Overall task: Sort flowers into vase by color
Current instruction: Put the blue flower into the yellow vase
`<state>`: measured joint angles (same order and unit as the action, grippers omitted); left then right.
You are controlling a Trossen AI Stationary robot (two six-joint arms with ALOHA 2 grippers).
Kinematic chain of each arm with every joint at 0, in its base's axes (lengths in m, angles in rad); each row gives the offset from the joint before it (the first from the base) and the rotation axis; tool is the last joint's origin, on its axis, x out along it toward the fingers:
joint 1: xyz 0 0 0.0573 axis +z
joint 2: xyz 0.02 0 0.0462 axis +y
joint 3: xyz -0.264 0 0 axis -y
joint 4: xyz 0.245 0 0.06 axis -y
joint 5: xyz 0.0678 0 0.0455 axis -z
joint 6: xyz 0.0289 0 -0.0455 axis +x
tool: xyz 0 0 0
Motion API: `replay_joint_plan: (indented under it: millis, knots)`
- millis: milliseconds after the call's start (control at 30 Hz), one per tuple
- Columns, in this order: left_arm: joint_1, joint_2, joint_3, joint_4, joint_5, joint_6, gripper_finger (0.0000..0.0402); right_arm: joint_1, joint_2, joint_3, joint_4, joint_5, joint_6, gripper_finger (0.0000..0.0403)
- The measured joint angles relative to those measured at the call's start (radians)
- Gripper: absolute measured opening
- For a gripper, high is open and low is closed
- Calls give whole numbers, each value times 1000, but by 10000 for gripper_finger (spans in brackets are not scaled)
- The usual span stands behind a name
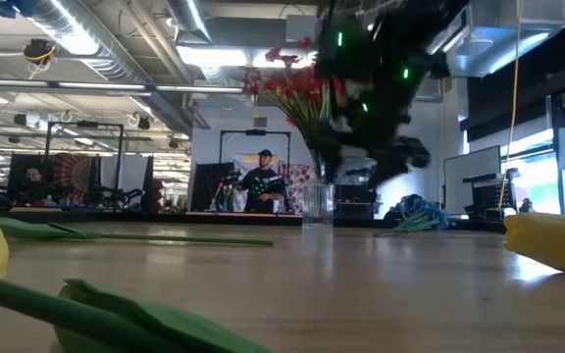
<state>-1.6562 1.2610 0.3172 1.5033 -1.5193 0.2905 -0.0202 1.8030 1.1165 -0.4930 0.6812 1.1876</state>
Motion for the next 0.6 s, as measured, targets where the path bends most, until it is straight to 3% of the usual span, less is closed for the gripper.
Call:
replay_joint_plan:
  millis: [267, 600]
  knots:
    - [0, 0, 0, -15, 10, -13, 165, -223, 0, -19, -257, 7, 126, 324]
    - [0, 0, 0, -33, 6, -26, 165, -500, 21, -64, -183, -71, 217, 323]
